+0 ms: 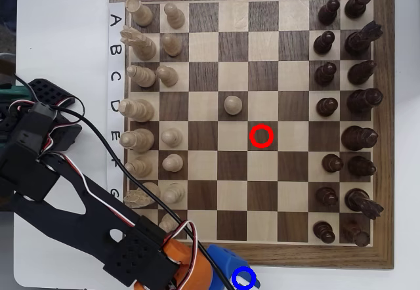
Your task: Move the piece to destination
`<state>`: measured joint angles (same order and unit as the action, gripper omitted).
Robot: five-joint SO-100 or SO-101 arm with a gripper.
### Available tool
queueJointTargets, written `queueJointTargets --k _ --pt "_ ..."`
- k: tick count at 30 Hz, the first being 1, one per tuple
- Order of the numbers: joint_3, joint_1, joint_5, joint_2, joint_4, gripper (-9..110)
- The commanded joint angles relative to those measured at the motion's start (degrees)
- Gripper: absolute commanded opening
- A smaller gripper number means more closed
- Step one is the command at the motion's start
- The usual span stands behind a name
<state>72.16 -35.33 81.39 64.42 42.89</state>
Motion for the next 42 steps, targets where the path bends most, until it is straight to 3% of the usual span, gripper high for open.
queueJointTargets --k 1,30,42 --pt "-12.57 -1.85 1.32 0.35 -4.66 0" --pt "-14.50 -3.87 1.85 -6.77 -7.73 0" --pt "-15.82 -1.58 2.11 -4.83 -3.08 25"
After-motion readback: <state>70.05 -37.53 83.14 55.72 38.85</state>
